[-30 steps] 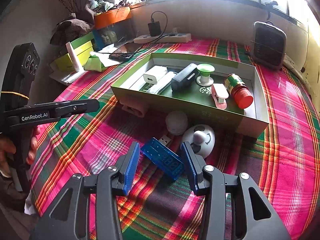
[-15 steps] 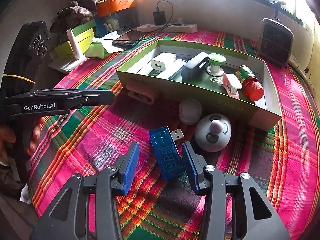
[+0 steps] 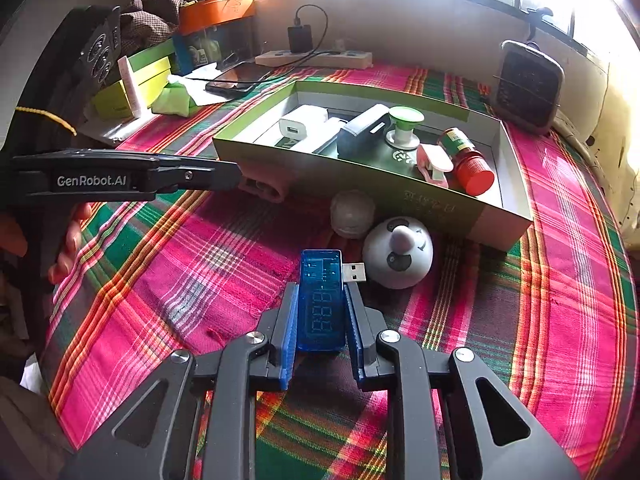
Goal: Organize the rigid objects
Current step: 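Grasp the blue USB meter with the right tool, then grasp the pink oval piece with the left tool while the right tool holds the USB meter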
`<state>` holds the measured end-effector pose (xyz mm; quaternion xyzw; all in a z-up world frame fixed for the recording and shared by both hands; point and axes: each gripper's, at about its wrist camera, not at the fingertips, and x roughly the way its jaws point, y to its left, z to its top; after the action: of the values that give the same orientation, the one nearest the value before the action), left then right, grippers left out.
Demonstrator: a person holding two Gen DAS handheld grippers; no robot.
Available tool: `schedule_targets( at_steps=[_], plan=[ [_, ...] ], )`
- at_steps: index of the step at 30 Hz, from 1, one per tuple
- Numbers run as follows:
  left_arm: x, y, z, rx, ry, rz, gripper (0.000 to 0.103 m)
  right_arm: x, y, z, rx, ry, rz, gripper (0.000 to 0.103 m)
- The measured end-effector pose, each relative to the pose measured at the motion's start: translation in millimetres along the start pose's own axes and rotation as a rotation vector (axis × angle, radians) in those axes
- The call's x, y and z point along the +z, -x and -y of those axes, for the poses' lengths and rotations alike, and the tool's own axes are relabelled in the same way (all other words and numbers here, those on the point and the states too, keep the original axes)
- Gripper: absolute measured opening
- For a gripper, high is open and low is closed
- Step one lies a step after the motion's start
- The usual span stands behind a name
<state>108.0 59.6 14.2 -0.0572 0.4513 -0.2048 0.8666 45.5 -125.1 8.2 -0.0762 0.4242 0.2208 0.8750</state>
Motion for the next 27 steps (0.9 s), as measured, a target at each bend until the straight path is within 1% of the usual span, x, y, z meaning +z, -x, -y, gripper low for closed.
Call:
schedule_targets(
  at_steps=[3,6,9,16,22,23,25,27],
  plan=[
    [1.6,-4.6,6.2,0.003,-0.03,-0.001,0.043,-4.4,6.8,5.3,-0.009,-0.03,0.012,0.023],
    [2.1,-7.2,11.3,-0.025,-0.04,-0.005,0.043,-8.3,14.6,12.4,-0.026,-0.062,0.026,0.023],
    [1.3,-8.0,17.9,-0.035,-0.061,-0.008,0.043,-11.8,20.3,18.4,-0.038,-0.091,0.034,0.023],
    [-12.0,-7.0,33.7,-0.082,-0.086,-0.031,0.043,-15.9,25.3,21.9,-0.045,-0.119,0.047,0.023],
    [-23.5,-8.0,53.4,-0.123,-0.136,-0.057,0.043,-20.2,29.5,25.9,-0.05,-0.141,0.057,0.023],
    [-24.6,-7.5,54.8,-0.12,-0.144,-0.059,0.043,-20.6,30.2,27.1,-0.05,-0.145,0.058,0.023],
    [-24.3,-2.9,53.1,-0.11,-0.146,-0.04,0.043,-21.3,31.1,28.9,-0.053,-0.151,0.059,0.023],
    [-22.1,1.9,47.5,-0.082,-0.134,-0.02,0.043,-21.5,31.3,30.6,-0.054,-0.157,0.061,0.023]
  ],
)
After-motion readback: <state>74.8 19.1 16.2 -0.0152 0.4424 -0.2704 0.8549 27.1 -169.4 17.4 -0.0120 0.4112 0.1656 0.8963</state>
